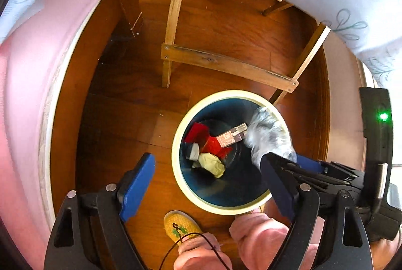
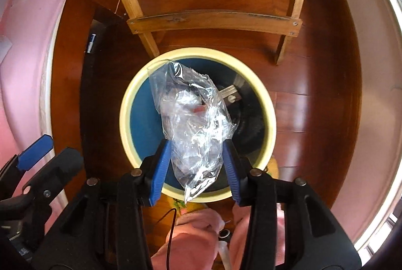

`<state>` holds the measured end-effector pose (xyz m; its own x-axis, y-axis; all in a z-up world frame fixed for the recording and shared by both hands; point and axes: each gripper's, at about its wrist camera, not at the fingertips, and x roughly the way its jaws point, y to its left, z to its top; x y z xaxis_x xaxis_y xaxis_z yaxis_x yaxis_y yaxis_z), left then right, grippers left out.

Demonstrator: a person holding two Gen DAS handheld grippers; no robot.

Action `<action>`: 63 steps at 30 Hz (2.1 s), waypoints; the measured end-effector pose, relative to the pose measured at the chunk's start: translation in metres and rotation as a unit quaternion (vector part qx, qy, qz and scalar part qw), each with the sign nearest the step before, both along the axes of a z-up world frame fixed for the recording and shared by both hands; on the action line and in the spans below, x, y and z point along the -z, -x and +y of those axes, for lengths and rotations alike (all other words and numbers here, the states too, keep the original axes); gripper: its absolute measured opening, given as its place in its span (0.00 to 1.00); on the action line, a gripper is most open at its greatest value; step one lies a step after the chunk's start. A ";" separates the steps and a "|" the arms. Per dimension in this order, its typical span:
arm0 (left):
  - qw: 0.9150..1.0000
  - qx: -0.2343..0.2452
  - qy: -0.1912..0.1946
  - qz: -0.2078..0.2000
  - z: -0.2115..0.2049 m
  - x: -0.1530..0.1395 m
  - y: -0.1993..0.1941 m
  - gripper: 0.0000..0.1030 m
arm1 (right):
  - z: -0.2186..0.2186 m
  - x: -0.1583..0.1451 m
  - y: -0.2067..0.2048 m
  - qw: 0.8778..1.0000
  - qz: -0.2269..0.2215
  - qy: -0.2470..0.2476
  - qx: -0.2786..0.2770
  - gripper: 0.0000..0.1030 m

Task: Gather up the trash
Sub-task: 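Open both tools to drop the cube and bag into the bin, then raise both tools back over the table toward the remaining trash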

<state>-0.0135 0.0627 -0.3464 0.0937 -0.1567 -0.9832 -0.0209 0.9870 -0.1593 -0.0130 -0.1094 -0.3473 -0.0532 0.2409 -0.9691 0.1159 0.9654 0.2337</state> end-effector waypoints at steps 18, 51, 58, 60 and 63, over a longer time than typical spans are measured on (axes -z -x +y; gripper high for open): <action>0.998 -0.019 0.036 -0.056 0.002 -0.187 0.021 0.85 | -0.006 -0.135 0.018 0.999 -0.036 -0.005 0.007 0.48; 0.961 0.081 0.058 -0.260 -0.006 -0.563 -0.025 0.85 | -0.089 -0.552 0.019 0.918 -0.372 0.011 0.133 0.48; 0.965 0.093 0.058 -0.239 -0.030 -0.565 -0.066 0.83 | -0.130 -0.561 -0.007 0.911 -0.382 0.022 0.155 0.48; 0.967 0.095 0.058 -0.229 -0.041 -0.560 -0.084 0.82 | -0.144 -0.557 -0.024 0.911 -0.381 0.023 0.155 0.48; 0.969 0.097 0.055 -0.219 -0.063 -0.554 -0.114 0.82 | -0.172 -0.547 -0.064 0.914 -0.377 0.021 0.146 0.48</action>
<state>0.1008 0.0002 0.2075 0.4575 -0.3143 -0.8318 0.2567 0.9423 -0.2149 0.0509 -0.2810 0.1997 0.6948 0.1001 -0.7122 0.1915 0.9288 0.3173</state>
